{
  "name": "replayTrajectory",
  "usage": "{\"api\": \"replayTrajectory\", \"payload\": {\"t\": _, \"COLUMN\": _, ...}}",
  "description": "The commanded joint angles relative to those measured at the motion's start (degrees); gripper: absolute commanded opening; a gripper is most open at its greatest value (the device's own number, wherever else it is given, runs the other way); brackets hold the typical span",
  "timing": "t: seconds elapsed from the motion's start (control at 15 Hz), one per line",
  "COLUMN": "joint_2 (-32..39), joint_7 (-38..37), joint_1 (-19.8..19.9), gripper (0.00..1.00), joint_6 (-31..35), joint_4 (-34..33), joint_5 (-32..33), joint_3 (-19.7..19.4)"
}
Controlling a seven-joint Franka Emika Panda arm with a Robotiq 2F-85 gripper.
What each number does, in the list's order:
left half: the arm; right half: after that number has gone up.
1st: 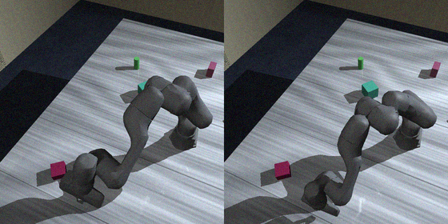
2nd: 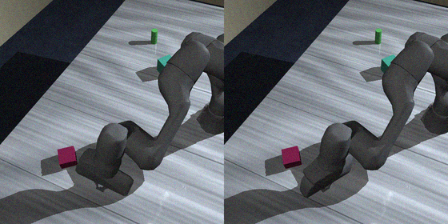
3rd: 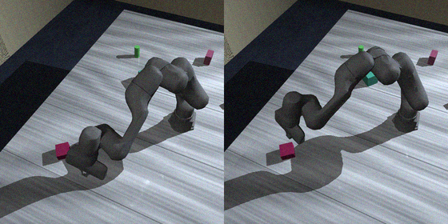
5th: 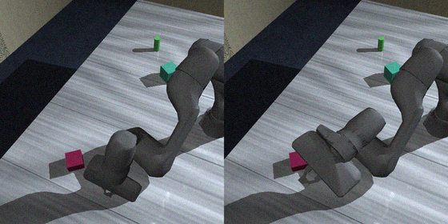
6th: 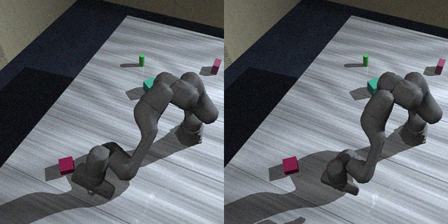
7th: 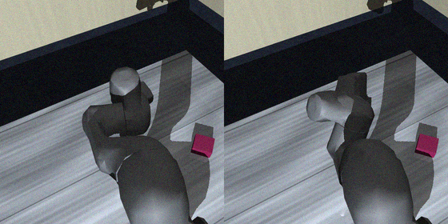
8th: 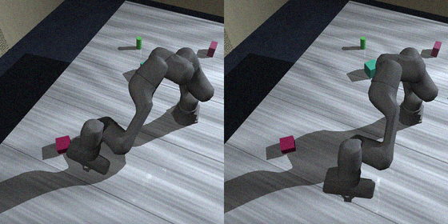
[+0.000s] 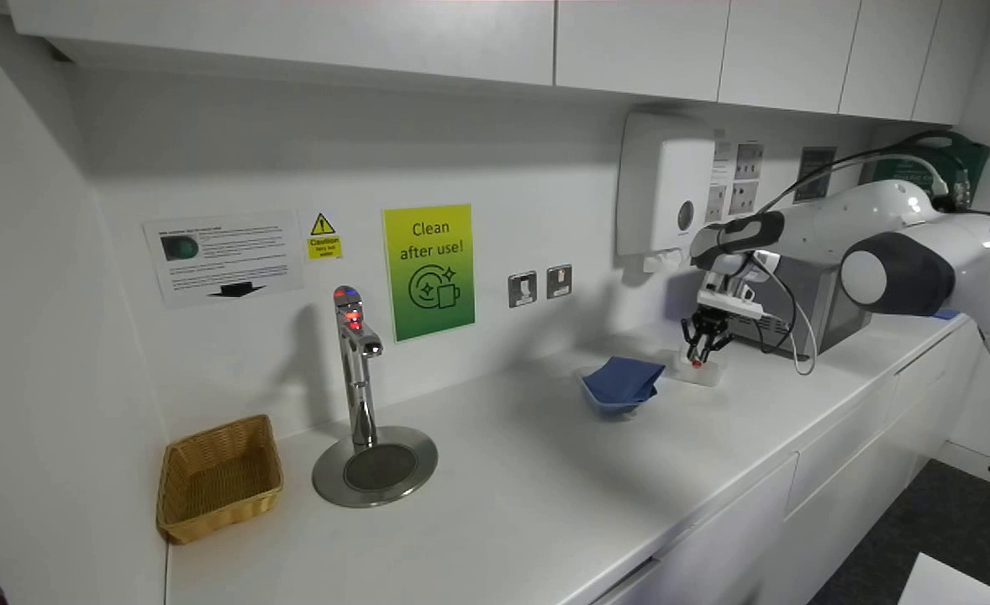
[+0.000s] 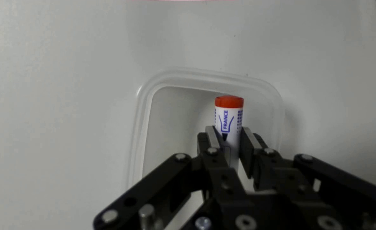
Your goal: Put the marker into the plastic bowl
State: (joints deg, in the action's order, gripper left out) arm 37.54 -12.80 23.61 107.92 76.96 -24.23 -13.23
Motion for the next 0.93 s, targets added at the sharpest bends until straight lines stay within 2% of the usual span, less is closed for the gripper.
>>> {"api": "replayTrajectory", "payload": {"t": 0.0, "joint_2": -0.1, "joint_7": -1.9, "joint_1": 0.2, "gripper": 0.05, "joint_6": -1.1, "joint_4": -1.8, "joint_5": 1.2, "joint_3": 0.7}}
{"api": "replayTrajectory", "payload": {"t": 0.87, "joint_2": -0.6, "joint_7": -0.5, "joint_1": 0.5, "gripper": 0.05, "joint_6": 0.1, "joint_4": 0.2, "joint_5": 0.3, "joint_3": 1.5}}
